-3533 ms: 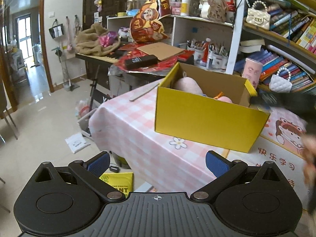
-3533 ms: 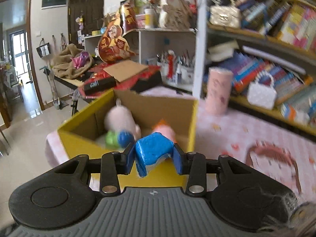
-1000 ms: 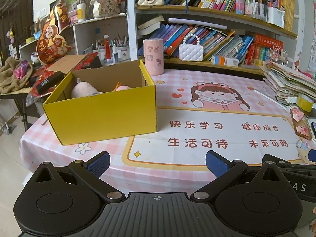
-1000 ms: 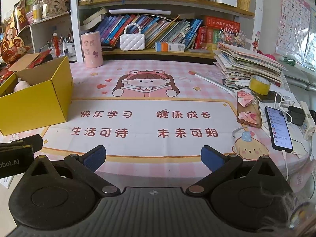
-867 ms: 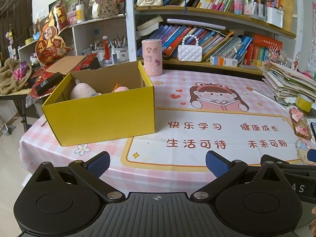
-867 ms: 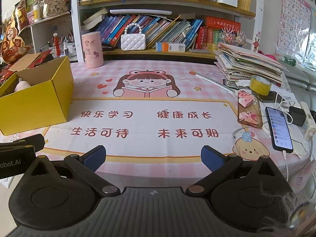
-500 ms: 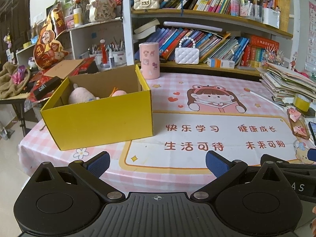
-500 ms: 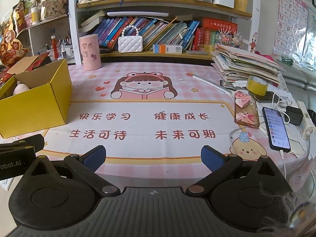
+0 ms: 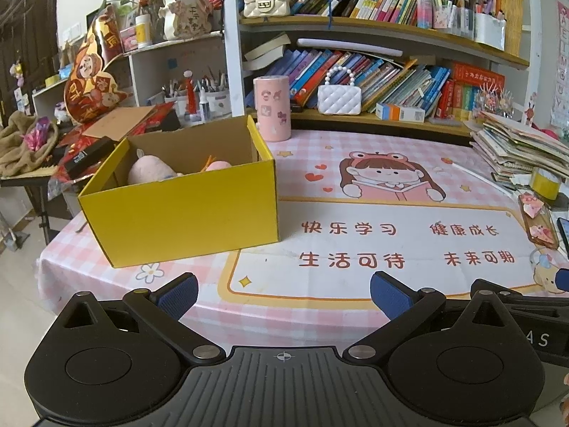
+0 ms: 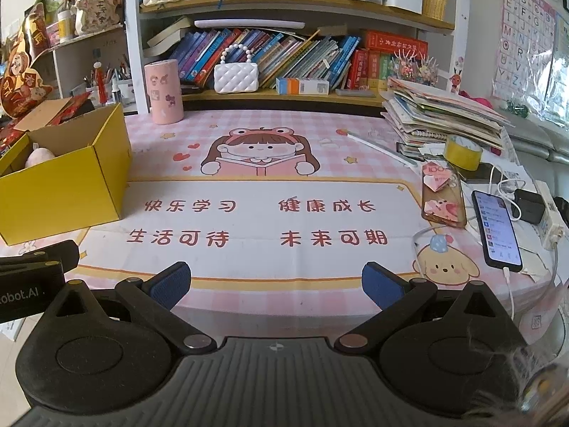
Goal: Organize objects
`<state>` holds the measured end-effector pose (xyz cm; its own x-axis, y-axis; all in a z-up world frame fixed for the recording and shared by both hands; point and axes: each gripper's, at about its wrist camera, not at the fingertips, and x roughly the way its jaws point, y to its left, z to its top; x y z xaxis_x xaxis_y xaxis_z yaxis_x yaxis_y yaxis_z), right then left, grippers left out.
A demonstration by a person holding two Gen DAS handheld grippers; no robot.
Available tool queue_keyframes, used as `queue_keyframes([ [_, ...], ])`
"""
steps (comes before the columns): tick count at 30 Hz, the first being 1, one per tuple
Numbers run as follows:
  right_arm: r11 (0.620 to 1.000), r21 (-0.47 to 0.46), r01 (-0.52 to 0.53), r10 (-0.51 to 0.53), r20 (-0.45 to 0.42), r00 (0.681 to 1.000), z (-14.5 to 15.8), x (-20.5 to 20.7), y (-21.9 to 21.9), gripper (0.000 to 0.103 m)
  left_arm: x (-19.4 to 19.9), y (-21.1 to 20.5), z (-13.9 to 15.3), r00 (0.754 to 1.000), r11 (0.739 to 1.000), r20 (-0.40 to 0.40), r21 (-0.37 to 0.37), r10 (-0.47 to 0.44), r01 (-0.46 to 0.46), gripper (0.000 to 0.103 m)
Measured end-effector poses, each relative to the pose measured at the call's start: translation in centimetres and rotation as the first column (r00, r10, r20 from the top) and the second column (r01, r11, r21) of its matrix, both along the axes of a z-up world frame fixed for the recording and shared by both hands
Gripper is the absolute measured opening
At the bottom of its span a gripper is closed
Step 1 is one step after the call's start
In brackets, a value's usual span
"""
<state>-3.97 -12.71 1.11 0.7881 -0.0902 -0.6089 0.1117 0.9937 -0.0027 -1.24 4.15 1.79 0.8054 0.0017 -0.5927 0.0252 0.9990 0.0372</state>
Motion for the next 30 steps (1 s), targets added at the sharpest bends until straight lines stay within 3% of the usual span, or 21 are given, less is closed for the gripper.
queue_keyframes([
  [30, 0.999, -0.022, -0.040, 0.040, -0.004, 0.999, 0.1, 0.6, 1.7, 0.103, -0.1, 1.8, -0.2, 0.998, 0.999, -0.025, -0.006, 0.053, -0.053, 0.103],
])
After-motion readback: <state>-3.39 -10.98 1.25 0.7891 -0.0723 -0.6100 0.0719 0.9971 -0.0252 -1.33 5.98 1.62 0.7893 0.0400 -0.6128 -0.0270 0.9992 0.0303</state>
